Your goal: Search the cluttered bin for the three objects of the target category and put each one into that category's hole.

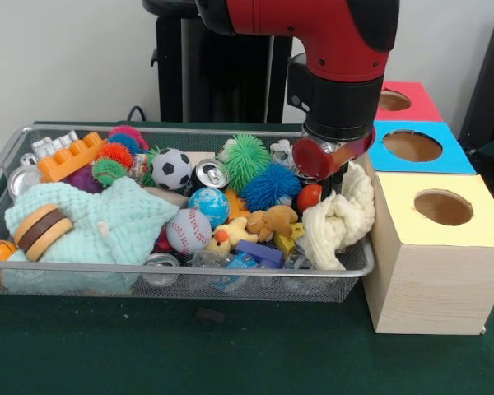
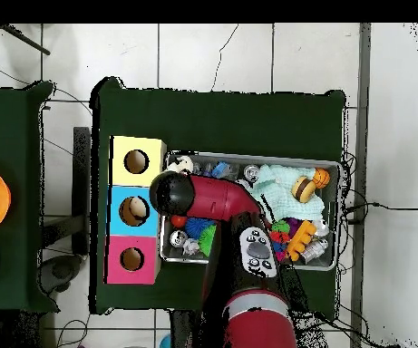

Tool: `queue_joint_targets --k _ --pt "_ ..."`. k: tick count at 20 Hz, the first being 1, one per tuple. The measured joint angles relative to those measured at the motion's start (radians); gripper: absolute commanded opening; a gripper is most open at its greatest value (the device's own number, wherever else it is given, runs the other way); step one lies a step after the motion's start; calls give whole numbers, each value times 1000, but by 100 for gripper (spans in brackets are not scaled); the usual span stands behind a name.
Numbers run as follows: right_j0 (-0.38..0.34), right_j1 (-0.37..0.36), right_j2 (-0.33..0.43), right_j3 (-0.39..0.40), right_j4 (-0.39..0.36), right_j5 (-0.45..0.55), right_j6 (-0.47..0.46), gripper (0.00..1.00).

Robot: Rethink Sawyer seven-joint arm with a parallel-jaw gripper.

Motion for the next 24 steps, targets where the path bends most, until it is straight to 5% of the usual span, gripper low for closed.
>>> queue_joint_targets --k 13,14,24 --pt "-4 0 -3 -3 2 47 0 0" --pt "-6 -5 -3 -8 2 83 0 100" --pt "-11 -24 -5 -16 2 126 0 100"
